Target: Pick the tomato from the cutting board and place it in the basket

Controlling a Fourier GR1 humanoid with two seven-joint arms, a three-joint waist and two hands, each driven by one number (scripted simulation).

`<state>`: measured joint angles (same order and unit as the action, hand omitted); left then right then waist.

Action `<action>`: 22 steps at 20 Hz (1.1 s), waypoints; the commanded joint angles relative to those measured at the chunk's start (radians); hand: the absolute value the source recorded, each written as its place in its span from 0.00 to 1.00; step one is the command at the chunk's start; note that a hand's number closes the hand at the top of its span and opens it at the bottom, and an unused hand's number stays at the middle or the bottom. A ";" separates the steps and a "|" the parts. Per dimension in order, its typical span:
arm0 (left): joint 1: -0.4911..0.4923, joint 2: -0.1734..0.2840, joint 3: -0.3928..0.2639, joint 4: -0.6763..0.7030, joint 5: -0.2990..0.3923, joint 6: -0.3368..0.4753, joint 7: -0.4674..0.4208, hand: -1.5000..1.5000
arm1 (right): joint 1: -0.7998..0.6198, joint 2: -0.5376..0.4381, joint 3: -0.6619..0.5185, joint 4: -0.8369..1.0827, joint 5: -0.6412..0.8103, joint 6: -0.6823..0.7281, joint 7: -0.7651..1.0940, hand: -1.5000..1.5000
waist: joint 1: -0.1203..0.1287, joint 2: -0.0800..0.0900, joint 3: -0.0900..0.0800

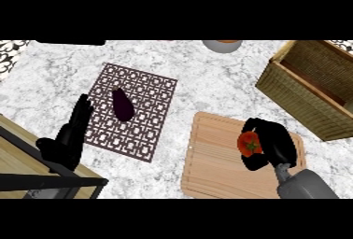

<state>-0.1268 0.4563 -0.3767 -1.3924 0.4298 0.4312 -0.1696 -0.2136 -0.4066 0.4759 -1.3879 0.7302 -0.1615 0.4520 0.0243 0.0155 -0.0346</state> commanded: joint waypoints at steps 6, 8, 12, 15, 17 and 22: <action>-0.115 -0.055 -0.035 -0.040 0.012 -0.036 -0.034 0.50 | -0.374 0.190 -0.190 0.339 0.024 0.106 0.524 1.00 | 0.096 0.012 0.032; -0.116 -0.071 -0.047 -0.034 0.017 -0.039 -0.045 0.50 | -0.434 0.245 -0.190 0.438 0.069 0.056 0.585 1.00 | 0.106 0.014 0.034; -0.146 -0.073 -0.043 -0.019 0.033 -0.029 -0.025 0.50 | -0.604 0.250 -0.206 0.557 0.160 -0.001 0.639 1.00 | 0.093 0.008 0.034; -0.148 -0.063 -0.048 -0.017 0.031 -0.023 -0.034 0.50 | -0.687 0.267 -0.243 0.601 0.180 -0.088 0.616 1.00 | 0.087 0.007 0.035; -0.127 -0.075 -0.059 -0.024 0.031 -0.005 -0.038 0.50 | -0.741 0.309 -0.256 0.598 0.205 -0.151 0.649 1.00 | 0.083 0.000 0.035; -0.107 -0.041 -0.043 -0.046 0.050 -0.015 -0.028 0.50 | -0.841 0.324 -0.288 0.562 0.285 -0.307 0.641 1.00 | 0.059 -0.015 0.035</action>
<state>-0.2235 0.4453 -0.4439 -1.3200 0.4492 0.3964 -0.2052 -0.9734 -0.1019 0.2097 -0.8248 0.9637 -0.3323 1.0174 0.0936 0.0251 -0.0286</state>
